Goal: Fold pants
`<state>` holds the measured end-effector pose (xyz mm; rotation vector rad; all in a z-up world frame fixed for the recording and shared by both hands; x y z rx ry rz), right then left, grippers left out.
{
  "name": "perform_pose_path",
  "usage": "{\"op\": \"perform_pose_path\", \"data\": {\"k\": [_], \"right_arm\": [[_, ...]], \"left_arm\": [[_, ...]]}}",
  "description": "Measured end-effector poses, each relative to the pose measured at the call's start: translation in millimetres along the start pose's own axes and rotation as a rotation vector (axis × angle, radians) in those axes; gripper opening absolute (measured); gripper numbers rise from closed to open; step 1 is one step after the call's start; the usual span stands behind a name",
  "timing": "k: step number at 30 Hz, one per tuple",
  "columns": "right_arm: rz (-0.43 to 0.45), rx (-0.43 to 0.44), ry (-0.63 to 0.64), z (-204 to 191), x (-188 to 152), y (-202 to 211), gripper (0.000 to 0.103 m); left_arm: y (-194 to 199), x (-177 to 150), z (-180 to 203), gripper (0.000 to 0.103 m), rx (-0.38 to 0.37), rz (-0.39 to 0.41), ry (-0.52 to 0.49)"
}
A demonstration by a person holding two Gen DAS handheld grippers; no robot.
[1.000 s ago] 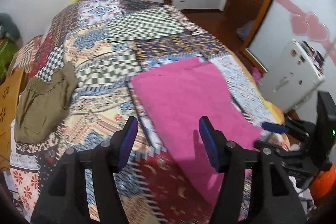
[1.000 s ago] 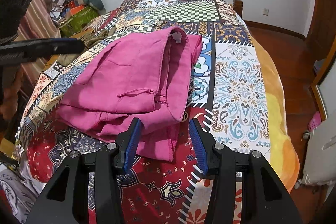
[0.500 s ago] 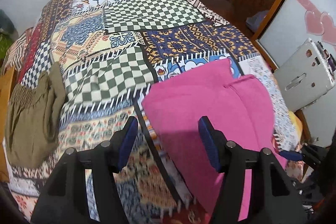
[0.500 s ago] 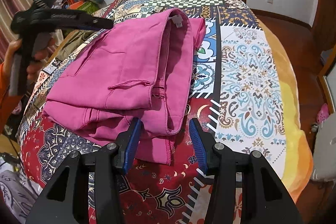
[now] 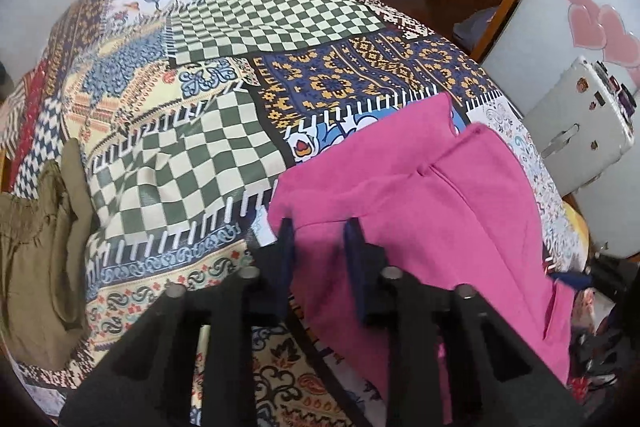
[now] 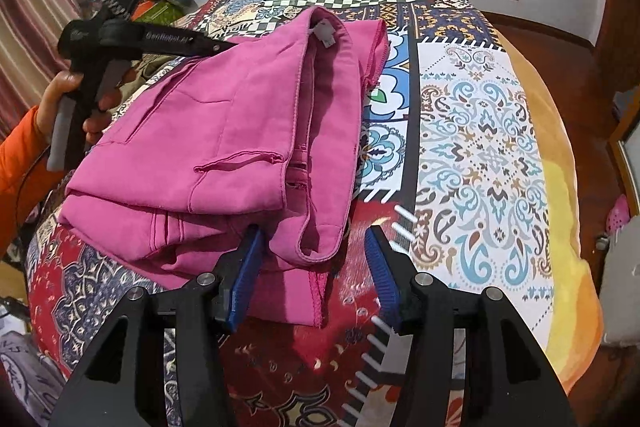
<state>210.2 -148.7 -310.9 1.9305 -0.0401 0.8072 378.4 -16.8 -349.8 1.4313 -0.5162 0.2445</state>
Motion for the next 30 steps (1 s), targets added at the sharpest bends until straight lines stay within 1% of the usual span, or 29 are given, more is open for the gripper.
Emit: {"op": "perform_pose_path", "data": {"k": [2,9,11,14,16,18,24,30], "right_arm": [[0.003,-0.014,0.002,2.2,3.0,-1.3,0.048],[0.028,-0.04,-0.026,9.5,13.0,4.0,0.048],[0.039,-0.048,-0.022,9.3,14.4,9.2,0.048],[0.053,-0.048,-0.01,4.8,15.4,17.5,0.048],[0.065,-0.074,0.008,3.0,17.0,23.0,0.048],[0.075,-0.079,0.015,0.4,19.3,26.7,0.048],[0.108,-0.065,0.034,-13.9,28.3,37.1,0.048],[0.124,-0.061,0.086,-36.3,35.8,42.3,0.048]], "left_arm": [[3.6,-1.6,-4.1,0.016,0.012,0.014,0.0],[28.0,-18.2,-24.9,0.013,0.011,0.024,0.079],[41.2,-27.2,-27.2,0.01,0.013,0.03,0.09],[64.8,-43.7,-28.8,0.008,0.017,0.044,0.101],[79.5,-56.2,-30.5,0.008,0.027,0.053,0.106],[92.6,-68.6,-31.9,0.007,0.036,0.061,0.113],[125.8,-106.7,-36.6,0.007,0.04,0.08,0.154],[152.6,-134.3,-49.2,0.007,0.075,0.109,0.178]]}}
Point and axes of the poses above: each gripper's, at about its wrist camera, not at the fingertips, and y roughly against the way its jaws point, z to its right, x to its top, the point moved 10 cm from there along -y, roughly the way its jaws point, and after that the axes turned 3 degrees about x, right-handed, at the moved point
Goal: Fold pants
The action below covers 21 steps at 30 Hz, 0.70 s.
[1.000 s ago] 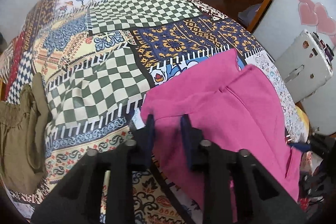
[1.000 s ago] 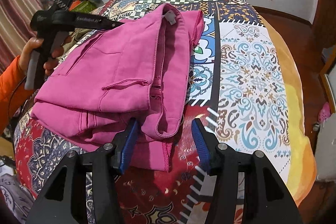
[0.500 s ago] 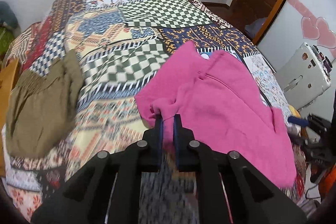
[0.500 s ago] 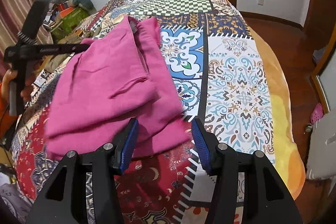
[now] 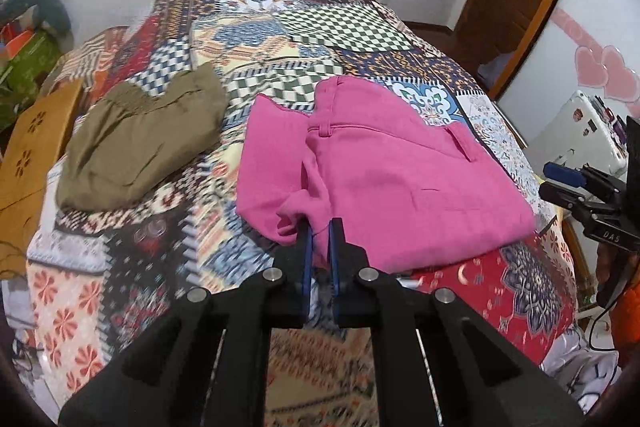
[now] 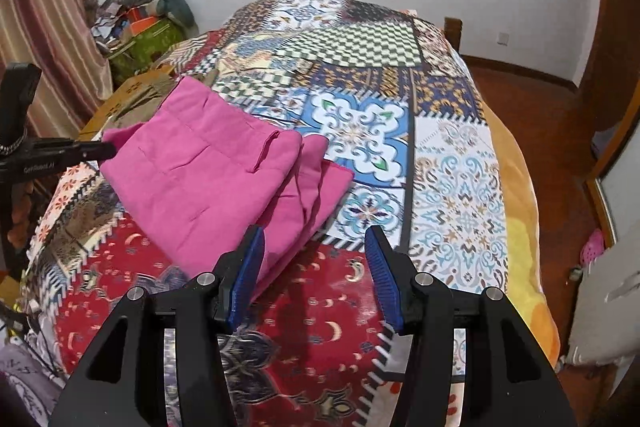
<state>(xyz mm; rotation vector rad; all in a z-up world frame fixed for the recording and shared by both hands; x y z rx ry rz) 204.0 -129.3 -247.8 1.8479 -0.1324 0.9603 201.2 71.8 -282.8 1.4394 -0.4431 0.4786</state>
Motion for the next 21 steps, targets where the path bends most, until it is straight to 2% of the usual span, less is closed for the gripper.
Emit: {"op": "perform_pose_path", "data": {"k": [2,4,11,15,21], "right_arm": [[0.01,0.001,0.019,-8.8,2.8,3.4,0.048],[0.014,0.001,0.036,-15.9,5.7,4.1,0.048],[0.0,0.022,0.063,-35.5,11.3,-7.3,0.048],[-0.011,0.02,0.082,-43.2,13.0,-14.6,0.048],[-0.005,-0.004,0.087,-40.2,17.7,-19.7,0.048]], "left_arm": [[6.9,-7.0,-7.7,0.007,-0.002,0.006,0.026],[13.4,-15.5,-17.1,0.001,0.003,0.009,0.051],[26.1,-33.0,-35.2,0.001,0.029,0.016,0.063],[33.5,-12.8,-38.1,0.002,0.034,0.055,0.045],[21.3,30.9,-41.2,0.002,-0.008,0.045,0.033]]}}
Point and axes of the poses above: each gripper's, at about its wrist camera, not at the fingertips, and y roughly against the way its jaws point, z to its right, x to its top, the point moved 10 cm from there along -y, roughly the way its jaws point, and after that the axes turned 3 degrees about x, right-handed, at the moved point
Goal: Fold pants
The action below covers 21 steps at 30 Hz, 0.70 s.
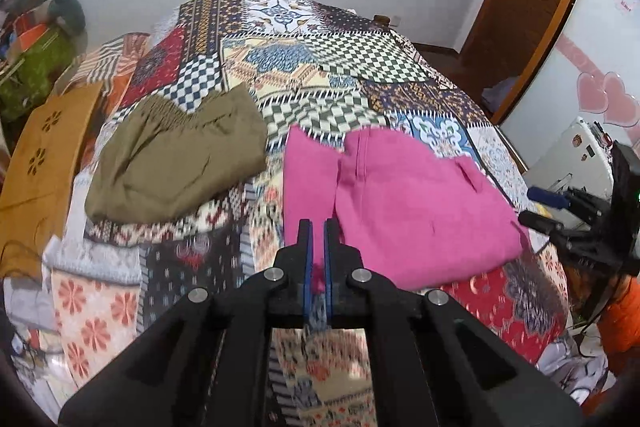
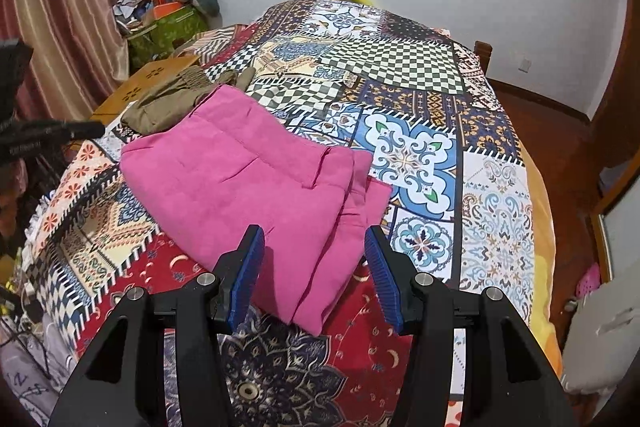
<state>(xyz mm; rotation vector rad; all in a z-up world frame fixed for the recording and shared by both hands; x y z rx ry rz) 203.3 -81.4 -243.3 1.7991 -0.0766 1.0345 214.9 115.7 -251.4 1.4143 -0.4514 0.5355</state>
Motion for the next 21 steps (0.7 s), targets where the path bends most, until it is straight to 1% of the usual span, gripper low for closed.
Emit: {"op": "perform_pose_path", "data": {"k": [3,5,8,12,15,17,21], "right_arm": [[0.0,-0.007,-0.02,7.4,3.1,-5.2,0.048],[-0.004,-0.01,-0.033,13.3,5.0,-10.7,0.048],[-0.011,-0.013,-0.045,20.0,8.6,-20.3,0.048],[-0.023,0.003,-0.06,26.0,13.3,-35.8,0.048],[-0.041,0.034,-0.071,28.1,13.9,-48.5,0.048],[-0.045,0.04,-0.082,31.0,13.7,-56.1,0.048],[-0.054,0.068,-0.116,36.5,13.1,-65.8,0.048]], "left_arm": [[-15.1,13.6,3.6,0.003,-0.011,-0.015,-0.014],[-30.3,18.8,7.9,0.007,-0.024,-0.034,-0.019],[-54.4,19.4,14.9,0.007,-0.037,-0.074,-0.03],[-82.0,15.2,27.2,0.007,-0.083,-0.13,-0.04],[-93.2,14.9,32.5,0.007,-0.075,-0.136,-0.067],[-97.9,16.4,33.2,0.007,-0.069,-0.133,-0.082],[-96.8,22.2,31.8,0.007,-0.078,-0.114,-0.085]]}}
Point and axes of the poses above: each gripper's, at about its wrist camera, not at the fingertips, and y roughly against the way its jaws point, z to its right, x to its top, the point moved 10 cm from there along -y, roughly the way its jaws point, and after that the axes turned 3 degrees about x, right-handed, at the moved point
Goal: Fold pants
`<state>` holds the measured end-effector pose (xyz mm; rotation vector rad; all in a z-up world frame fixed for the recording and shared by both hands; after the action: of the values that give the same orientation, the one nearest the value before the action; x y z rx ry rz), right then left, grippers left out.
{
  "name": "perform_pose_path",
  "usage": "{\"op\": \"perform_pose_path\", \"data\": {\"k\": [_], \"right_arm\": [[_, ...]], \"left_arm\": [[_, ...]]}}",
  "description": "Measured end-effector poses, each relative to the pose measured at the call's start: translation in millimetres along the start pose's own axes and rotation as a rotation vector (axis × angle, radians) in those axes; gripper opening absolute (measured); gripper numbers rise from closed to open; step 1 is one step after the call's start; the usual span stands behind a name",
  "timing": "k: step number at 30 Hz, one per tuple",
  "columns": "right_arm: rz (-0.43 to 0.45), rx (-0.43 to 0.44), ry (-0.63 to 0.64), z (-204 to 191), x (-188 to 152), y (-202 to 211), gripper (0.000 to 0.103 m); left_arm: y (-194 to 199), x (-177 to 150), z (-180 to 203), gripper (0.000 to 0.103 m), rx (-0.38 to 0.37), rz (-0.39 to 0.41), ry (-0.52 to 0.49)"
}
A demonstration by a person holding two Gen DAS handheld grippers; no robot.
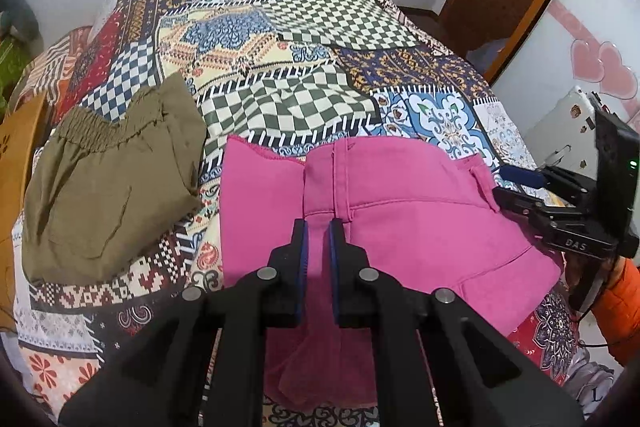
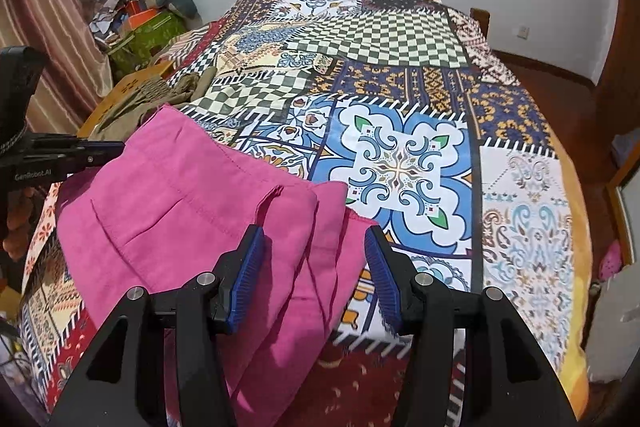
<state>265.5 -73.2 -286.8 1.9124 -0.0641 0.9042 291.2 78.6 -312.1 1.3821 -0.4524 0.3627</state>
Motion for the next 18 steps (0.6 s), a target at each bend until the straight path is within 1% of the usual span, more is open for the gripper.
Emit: {"op": "perform_pose_path", "data": {"k": [1,3,5,8,10,12,13,15,17,18], "right_arm": [[-0.007,0.014,-0.012,0.8,-0.5,-2.2,0.048],[-0.016,0.028,-0.025,2.0,-0.1,-5.3,0.048],[-0.023,0.036,-0.03,1.6,0.1,-7.5,0.048],[-0.023,0.034,-0.022,0.1,0.7,-9.7,0.048],[-0.028,0.041,-0.017,-1.0,1.3,-11.6,0.045],[-0.032,0.052,-0.017,-4.2,2.4,-13.8,0.04],[-0.035,0.059,-0.013,-5.4,3.4,-15.2,0.036],[-0.036,0.047,0.005,-8.1,4.0,-16.0,0.032],[-0.028,0.038,0.028,-10.9,4.9,-15.1,0.027],[-0.024,0.036,0.031,-11.4,4.9,-14.4,0.027]], "left_arm": [[1.4,1.5,-0.1,0.008,-0.002,0.005,-0.002],[4.7,4.4,0.1,0.017,-0.004,0.011,-0.007],[9.2,8.5,1.6,0.037,0.002,0.025,-0.016],[15.4,15.3,6.8,0.051,0.004,0.064,-0.03],[11.5,16.9,11.6,0.053,-0.006,0.057,-0.039],[0.1,14.6,14.8,0.053,-0.016,0.024,-0.044],[-8.2,12.2,14.7,0.053,-0.017,0.001,-0.042],[-24.1,8.3,12.0,0.053,-0.025,-0.036,-0.02],[-32.1,5.0,9.6,0.053,-0.043,-0.044,0.014],[-34.0,4.7,9.1,0.051,-0.057,-0.042,0.031]]}}
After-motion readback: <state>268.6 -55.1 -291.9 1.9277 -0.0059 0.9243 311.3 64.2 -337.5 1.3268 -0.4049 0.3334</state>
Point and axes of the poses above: each gripper's, at about its wrist camera, not at the fingertips, and y roughly against the way its jaws point, z to its right, x to its top, the point moved 10 cm from there along -y, roughly the way its jaws point, and after that the axes turned 3 degrees about x, right-handed, at the moved point
